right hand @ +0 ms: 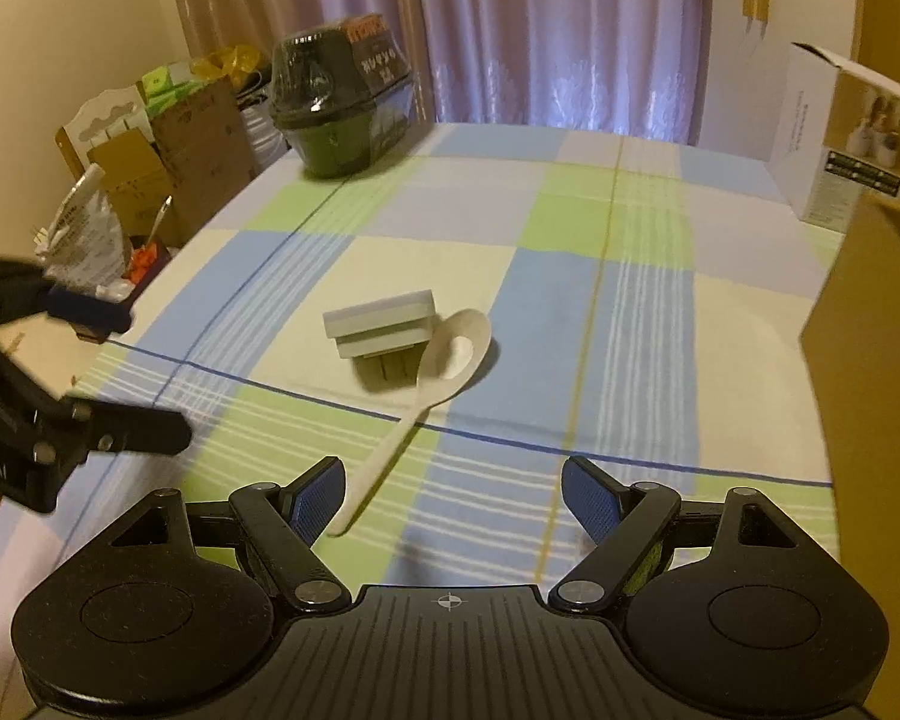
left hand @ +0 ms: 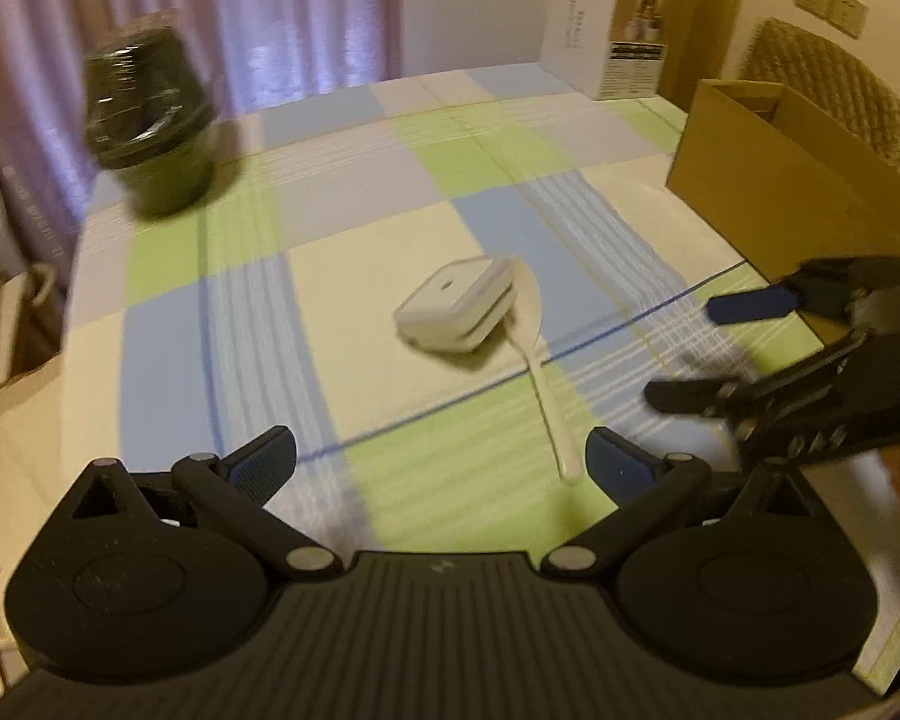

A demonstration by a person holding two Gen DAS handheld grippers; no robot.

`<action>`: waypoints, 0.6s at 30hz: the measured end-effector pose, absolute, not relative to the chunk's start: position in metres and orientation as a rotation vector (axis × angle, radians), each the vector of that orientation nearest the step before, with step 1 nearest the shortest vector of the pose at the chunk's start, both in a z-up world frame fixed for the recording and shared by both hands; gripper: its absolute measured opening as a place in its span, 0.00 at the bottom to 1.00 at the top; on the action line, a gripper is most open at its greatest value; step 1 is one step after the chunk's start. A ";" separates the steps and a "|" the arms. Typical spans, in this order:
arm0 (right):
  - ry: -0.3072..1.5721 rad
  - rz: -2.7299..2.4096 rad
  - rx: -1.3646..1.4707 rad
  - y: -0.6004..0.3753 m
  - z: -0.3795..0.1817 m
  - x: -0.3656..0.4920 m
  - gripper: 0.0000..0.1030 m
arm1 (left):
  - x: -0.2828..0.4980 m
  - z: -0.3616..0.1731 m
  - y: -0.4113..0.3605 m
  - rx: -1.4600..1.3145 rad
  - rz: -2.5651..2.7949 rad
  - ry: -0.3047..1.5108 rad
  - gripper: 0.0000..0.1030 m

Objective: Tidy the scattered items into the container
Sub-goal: 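Move both tools back toward the white plug and spoon on the table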

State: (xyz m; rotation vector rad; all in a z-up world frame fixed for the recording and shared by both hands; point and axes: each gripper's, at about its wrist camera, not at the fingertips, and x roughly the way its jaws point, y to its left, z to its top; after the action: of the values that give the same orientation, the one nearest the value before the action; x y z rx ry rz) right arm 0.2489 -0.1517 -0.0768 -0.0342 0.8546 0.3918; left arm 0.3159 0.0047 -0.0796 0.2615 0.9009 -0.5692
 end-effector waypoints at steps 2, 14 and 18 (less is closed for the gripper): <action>0.854 0.389 -0.022 -0.148 -0.085 0.256 0.82 | 0.326 -0.084 0.001 0.288 -0.606 0.898 0.96; 0.842 0.360 -0.002 -0.125 -0.115 0.283 0.82 | 0.367 -0.112 -0.011 0.440 -0.727 0.881 0.92; 0.862 0.367 -0.003 -0.116 -0.123 0.287 0.59 | 0.376 -0.115 -0.017 0.485 -0.742 0.872 0.92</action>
State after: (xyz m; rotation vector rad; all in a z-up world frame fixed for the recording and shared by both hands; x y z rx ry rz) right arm 0.2871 -0.1156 -0.1232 -0.0028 0.8620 0.3669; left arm 0.3765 -0.0166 -0.1152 0.4852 0.8719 -0.7420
